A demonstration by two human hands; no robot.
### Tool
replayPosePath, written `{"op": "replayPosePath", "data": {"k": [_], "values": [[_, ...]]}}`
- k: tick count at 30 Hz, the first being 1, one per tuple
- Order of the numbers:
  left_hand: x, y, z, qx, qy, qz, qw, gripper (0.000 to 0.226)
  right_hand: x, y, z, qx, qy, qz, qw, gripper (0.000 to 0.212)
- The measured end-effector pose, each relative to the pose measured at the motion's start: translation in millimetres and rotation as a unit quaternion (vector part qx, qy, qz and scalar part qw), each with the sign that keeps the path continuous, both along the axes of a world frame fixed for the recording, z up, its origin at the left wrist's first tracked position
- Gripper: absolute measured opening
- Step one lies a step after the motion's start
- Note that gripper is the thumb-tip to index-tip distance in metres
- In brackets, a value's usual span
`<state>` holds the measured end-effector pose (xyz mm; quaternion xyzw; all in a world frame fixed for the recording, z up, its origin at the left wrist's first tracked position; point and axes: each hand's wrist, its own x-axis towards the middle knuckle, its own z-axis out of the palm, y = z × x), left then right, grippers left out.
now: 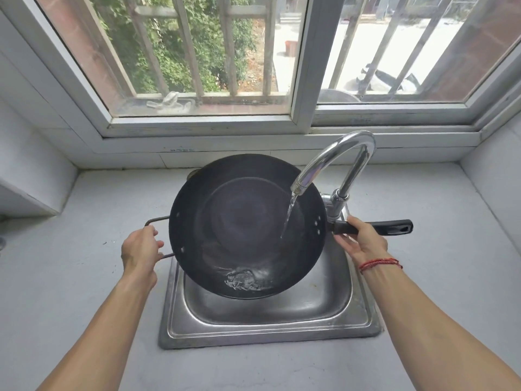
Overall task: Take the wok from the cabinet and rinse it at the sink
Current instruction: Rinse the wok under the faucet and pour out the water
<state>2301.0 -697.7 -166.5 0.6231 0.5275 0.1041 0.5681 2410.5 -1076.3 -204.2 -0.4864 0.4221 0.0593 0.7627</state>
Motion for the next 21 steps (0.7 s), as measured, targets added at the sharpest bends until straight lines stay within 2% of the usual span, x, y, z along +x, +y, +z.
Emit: {"op": "replayPosePath", "data": {"k": [4,10,17,21], "values": [[1,5,3,0.0,-0.01,-0.003,1.0,0.017,0,2,8,-0.009,-0.017,0.012,1.0,0.038],[2,17,4,0.056,-0.004,-0.06,0.997,0.024,-1,0,15,-0.032,-0.04,0.028,0.998,0.045],[1,28,1,0.075,-0.008,-0.1,0.992,0.023,-8,-7,24,-0.076,-0.039,0.054,0.995,0.023],[-4,29,-8,0.065,-0.01,-0.093,0.993,0.021,-19,-10,22,-0.106,-0.024,0.077,0.991,0.02]]}}
